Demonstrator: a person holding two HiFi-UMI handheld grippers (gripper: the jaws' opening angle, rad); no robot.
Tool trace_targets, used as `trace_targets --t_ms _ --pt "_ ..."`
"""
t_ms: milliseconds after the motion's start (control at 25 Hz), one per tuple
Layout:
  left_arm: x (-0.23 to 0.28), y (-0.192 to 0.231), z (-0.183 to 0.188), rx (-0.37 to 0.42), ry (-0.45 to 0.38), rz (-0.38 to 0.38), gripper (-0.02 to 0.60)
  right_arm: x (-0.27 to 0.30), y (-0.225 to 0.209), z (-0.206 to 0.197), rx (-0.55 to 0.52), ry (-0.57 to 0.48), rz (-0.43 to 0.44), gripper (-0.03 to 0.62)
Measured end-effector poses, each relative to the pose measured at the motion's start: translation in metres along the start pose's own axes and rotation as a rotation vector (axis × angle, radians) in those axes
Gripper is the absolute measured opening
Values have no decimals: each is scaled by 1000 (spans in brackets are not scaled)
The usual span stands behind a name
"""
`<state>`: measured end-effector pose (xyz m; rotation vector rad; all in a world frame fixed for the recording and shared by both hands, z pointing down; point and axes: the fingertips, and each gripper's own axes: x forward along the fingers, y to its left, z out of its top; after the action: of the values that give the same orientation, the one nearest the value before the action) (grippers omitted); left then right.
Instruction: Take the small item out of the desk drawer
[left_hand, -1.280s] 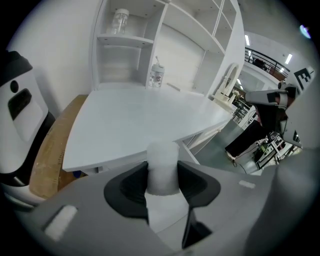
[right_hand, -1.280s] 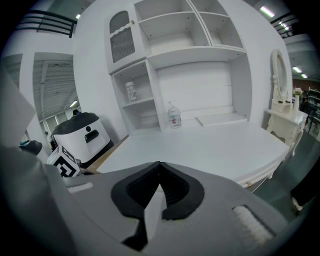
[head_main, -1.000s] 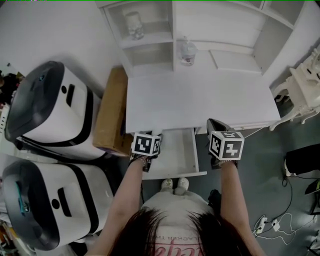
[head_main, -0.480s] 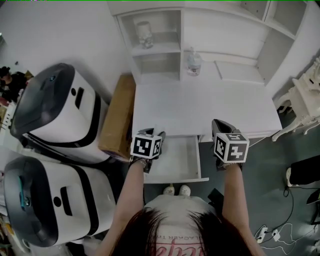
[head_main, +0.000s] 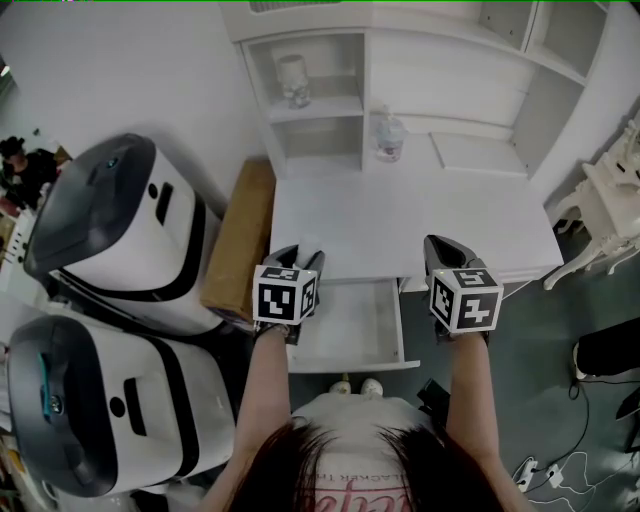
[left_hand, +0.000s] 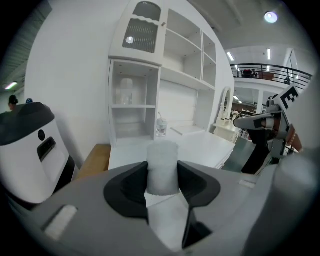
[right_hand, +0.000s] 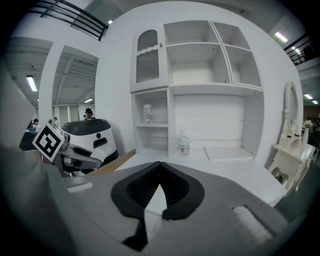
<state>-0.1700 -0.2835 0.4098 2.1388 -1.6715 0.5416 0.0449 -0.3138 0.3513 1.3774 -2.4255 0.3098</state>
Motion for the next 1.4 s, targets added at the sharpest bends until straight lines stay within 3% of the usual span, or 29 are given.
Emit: trace_targets --t_ms 480,960,1160,1400 --pt "-33 18 61 25 -223 52 190 -18 0 50 -87 -137 -20 2" --pt "-75 18 115 113 -443 104 190 -40 12 93 -182 -330 -40 2" --pt "-101 11 137 147 -590 75 192 -56 13 109 -195 -409 -55 2" --pt "-125 11 161 190 -708 108 192 -69 17 127 -197 -482 -36 2"
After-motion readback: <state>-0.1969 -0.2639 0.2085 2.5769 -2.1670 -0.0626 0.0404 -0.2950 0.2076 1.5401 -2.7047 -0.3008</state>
